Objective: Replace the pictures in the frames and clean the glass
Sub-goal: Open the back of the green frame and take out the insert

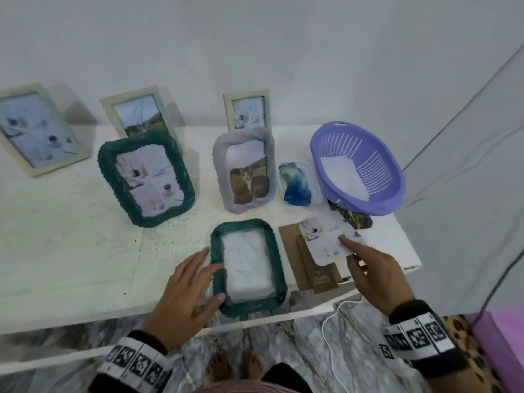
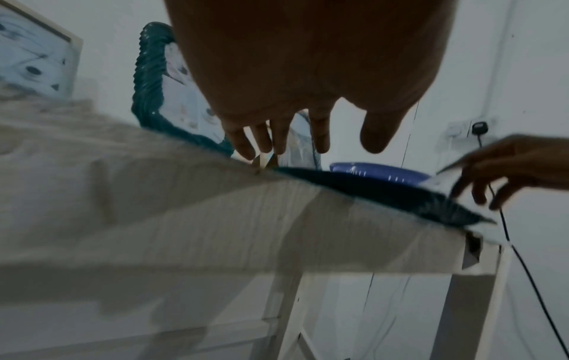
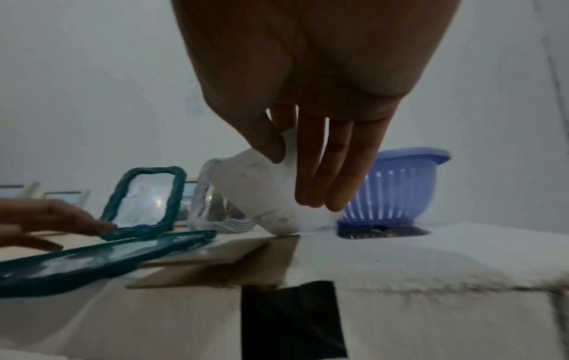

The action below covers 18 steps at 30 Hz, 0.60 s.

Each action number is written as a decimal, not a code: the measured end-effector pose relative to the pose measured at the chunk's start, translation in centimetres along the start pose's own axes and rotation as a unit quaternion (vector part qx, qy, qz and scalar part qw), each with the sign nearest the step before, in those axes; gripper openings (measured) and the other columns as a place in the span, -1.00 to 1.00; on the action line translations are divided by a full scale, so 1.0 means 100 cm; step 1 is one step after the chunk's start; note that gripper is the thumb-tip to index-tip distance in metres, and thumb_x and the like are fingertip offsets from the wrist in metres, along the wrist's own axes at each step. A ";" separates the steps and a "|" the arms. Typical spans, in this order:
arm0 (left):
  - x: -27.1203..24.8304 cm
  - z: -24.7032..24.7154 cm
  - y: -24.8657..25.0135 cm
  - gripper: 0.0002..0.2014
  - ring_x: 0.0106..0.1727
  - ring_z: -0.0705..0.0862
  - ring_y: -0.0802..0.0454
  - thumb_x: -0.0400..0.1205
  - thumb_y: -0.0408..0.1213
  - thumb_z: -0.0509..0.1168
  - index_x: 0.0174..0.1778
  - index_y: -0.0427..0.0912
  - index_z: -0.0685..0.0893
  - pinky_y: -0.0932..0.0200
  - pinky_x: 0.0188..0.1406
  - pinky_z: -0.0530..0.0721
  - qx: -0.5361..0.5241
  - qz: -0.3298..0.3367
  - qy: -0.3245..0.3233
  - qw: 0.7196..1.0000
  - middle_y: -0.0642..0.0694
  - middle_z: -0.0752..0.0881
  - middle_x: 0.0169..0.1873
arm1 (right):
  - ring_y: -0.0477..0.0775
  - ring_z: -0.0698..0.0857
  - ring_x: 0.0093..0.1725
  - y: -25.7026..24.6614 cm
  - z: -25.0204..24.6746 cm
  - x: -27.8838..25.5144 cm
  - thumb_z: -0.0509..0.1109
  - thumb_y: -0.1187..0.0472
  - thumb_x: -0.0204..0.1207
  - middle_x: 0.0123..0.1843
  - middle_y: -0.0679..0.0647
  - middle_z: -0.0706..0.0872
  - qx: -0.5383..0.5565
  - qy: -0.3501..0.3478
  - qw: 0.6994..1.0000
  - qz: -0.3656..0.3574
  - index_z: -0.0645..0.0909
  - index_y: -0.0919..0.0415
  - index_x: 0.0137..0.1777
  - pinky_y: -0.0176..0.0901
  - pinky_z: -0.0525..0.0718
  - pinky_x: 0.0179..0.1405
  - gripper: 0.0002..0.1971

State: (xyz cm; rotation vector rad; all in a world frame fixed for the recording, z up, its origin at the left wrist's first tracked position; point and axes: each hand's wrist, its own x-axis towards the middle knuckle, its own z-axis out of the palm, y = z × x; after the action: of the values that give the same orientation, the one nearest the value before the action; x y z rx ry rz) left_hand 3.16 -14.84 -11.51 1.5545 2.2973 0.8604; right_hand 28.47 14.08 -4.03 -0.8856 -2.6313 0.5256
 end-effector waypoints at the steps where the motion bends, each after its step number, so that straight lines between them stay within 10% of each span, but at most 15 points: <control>1: 0.005 -0.004 0.004 -0.49 0.64 0.20 0.00 0.71 0.25 0.04 0.53 0.14 0.42 -0.09 0.53 0.30 -0.007 0.001 0.012 1.000 -0.01 0.23 0.67 | 0.17 0.75 -0.30 0.006 -0.001 -0.002 0.42 0.35 0.51 -0.15 0.13 0.82 -0.004 -0.001 1.000 0.021 0.66 0.12 0.34 0.06 0.75 -0.35 -0.61; 12: 0.162 -0.005 0.132 -0.61 0.36 0.58 -0.02 0.66 0.07 0.17 0.32 -0.01 0.64 -0.04 0.29 0.59 -0.002 0.119 0.009 0.993 -0.03 0.58 0.42 | 0.29 0.75 -0.15 0.057 -0.021 0.000 0.32 0.02 0.61 -0.22 0.10 0.81 -0.082 -0.092 0.989 0.081 0.54 -0.24 0.42 -0.02 0.56 -0.34 -0.61; 18: 0.251 0.042 0.180 -0.48 0.63 0.19 -0.24 0.66 0.03 0.30 0.56 0.09 0.43 -0.24 0.46 0.36 0.163 0.054 -0.086 0.981 -0.17 0.15 0.68 | 0.15 0.73 0.00 0.083 -0.036 0.014 0.14 -0.20 0.64 -0.05 0.04 0.80 -0.135 -0.185 0.972 0.042 0.37 -0.38 0.51 -0.09 0.53 -0.19 -0.58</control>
State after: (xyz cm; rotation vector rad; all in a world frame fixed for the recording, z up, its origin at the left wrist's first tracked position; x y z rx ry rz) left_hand 8.87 13.97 -1.08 1.8188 2.3310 0.3641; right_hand 33.13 21.98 -4.24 -1.0713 -3.0707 0.3900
